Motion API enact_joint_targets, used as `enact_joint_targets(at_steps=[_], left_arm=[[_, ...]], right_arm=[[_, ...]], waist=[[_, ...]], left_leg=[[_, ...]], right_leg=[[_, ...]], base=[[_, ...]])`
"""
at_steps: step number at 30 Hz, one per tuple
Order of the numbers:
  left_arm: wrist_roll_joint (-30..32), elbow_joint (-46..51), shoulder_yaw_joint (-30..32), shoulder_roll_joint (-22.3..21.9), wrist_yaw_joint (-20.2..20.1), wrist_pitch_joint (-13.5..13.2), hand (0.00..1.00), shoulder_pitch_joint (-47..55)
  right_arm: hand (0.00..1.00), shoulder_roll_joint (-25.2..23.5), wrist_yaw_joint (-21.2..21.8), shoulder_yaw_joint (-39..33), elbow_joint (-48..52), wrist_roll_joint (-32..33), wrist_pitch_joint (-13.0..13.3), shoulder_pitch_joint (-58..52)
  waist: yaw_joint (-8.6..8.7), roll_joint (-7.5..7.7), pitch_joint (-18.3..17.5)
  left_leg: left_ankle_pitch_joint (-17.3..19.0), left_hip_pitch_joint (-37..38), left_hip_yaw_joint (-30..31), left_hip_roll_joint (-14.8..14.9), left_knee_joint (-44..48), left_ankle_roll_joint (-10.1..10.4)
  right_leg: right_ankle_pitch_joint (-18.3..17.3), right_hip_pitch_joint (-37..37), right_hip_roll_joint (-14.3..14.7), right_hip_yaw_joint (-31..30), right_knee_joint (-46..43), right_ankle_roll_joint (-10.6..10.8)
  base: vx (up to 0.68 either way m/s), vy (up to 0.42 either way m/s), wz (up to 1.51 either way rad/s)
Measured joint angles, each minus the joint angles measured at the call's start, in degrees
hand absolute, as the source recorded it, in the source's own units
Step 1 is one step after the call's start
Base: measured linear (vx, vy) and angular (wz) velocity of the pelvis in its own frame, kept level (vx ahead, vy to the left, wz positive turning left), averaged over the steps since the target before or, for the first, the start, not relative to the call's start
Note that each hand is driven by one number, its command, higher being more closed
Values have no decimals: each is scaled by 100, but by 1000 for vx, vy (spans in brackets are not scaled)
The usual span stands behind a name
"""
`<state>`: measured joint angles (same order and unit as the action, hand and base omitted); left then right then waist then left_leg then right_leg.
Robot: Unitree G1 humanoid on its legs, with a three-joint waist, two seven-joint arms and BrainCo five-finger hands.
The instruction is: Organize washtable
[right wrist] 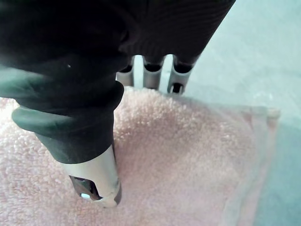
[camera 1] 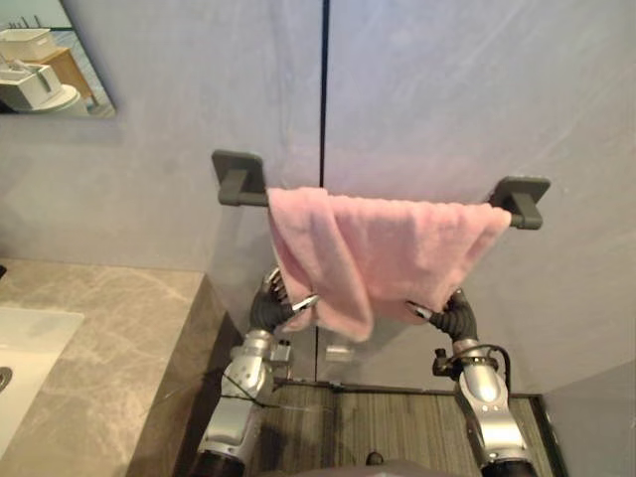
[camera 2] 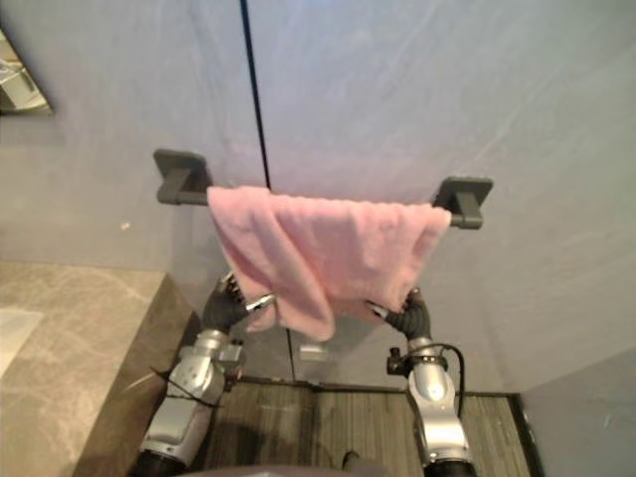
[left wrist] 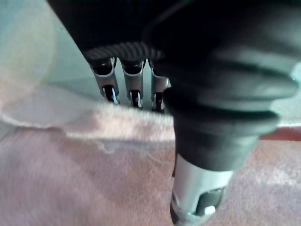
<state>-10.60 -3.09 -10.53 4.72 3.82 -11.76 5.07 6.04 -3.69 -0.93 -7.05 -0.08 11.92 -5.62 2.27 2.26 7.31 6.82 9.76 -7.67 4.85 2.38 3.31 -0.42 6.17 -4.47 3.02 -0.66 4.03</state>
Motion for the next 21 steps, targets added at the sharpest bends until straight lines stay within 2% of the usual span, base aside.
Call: enact_joint_targets(at_steps=[12,21], left_arm=[[-2,-213,-17,0,-2,6,0,65],[5,-668,25,123,-16,10,0,311]], right_arm=[[0,-17,6,-32,-115,10,0,-121],[0,-137,9,-102,-645,21,-2,-394]], waist=[[1,15,-9],[5,11,-12]], left_leg=[[0,1,-9,3,0,0],[-5,68,-11,1,-39,6]], right_leg=[[0,-5,4,-9,-3,0],[4,10,9,35,22,-5]], base=[[0,0,0],[0,0,0]])
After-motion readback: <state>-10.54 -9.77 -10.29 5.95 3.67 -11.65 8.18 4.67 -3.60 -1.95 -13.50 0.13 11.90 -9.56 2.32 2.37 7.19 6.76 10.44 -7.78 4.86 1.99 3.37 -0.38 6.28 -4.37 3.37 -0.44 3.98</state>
